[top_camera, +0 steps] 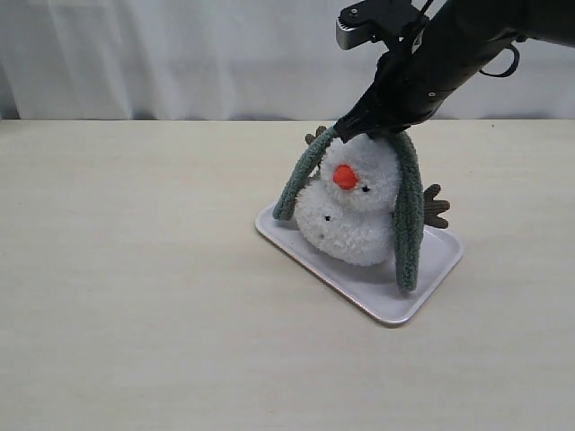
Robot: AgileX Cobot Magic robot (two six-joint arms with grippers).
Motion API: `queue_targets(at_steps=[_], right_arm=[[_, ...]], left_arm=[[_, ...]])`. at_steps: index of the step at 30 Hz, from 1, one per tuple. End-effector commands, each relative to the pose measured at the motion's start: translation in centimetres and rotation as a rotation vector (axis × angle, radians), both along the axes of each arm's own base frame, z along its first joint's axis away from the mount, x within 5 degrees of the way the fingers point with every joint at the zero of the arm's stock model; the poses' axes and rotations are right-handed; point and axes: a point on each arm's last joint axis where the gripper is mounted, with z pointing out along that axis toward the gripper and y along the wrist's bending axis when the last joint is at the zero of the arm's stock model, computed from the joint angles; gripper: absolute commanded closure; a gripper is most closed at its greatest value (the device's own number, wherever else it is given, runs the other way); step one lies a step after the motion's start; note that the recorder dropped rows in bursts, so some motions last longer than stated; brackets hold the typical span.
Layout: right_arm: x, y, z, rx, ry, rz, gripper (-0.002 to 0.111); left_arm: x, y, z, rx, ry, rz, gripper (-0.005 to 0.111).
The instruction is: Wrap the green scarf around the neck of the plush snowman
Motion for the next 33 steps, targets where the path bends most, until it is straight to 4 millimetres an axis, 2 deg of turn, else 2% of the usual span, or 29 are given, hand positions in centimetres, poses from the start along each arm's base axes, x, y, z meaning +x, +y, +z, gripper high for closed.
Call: queue_targets(at_steps=[1, 4, 12, 19, 22, 25, 27, 29, 33], right_arm=[[0.5, -0.3, 0.3, -0.024, -0.056, -0.015, 0.104], [0.7, -0.5, 0.2, -0.023, -0.063, -0.043, 0.104], [1.3, -0.7, -1.8, -0.103, -0.005, -0.044, 0.104], [1.5, -1.1, -2.3, -0.144, -0.004, -0.088, 0.104], [1.5, -1.1, -1.8, -0.137, -0.021, -0.086, 0.104], [1.0, -1.2, 0.0, -0.109, -0.081, -0.084, 0.104], [0.9, -1.2, 0.5, -0.094, -0.095, -0.095, 0.104], [1.0, -1.2, 0.0, -0.099, -0.076, -0.101, 0.104], [1.6, -1.1, -2.5, -0.138, -0.001, -0.105, 0.104]], left_arm=[[0.0, 0.0, 0.0, -0.005, -0.011, -0.001, 0.107], [0.0, 0.0, 0.0, -0.005, -0.011, -0.001, 0.107], [0.0, 0.0, 0.0, -0.005, -0.011, -0.001, 0.107], [0.0, 0.0, 0.0, -0.005, -0.011, -0.001, 0.107], [0.0, 0.0, 0.0, -0.005, -0.011, -0.001, 0.107], [0.0, 0.0, 0.0, -0.005, -0.011, -0.001, 0.107], [0.0, 0.0, 0.0, -0.005, -0.011, -0.001, 0.107], [0.0, 0.0, 0.0, -0.005, -0.011, -0.001, 0.107], [0.0, 0.0, 0.0, -0.005, -0.011, -0.001, 0.107]])
